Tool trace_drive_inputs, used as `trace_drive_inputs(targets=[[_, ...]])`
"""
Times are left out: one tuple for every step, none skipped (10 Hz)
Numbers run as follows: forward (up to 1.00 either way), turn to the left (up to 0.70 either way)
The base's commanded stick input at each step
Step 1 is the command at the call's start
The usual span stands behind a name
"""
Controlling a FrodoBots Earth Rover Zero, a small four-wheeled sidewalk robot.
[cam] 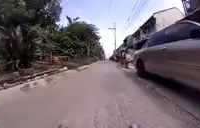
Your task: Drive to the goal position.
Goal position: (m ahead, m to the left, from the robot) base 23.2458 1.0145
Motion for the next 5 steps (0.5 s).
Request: trace_drive_inputs(targets=[[1.00,-0.37],[1.00,-0.38],[1.00,-0.07],[1.00,0.02],[1.00,0.02]])
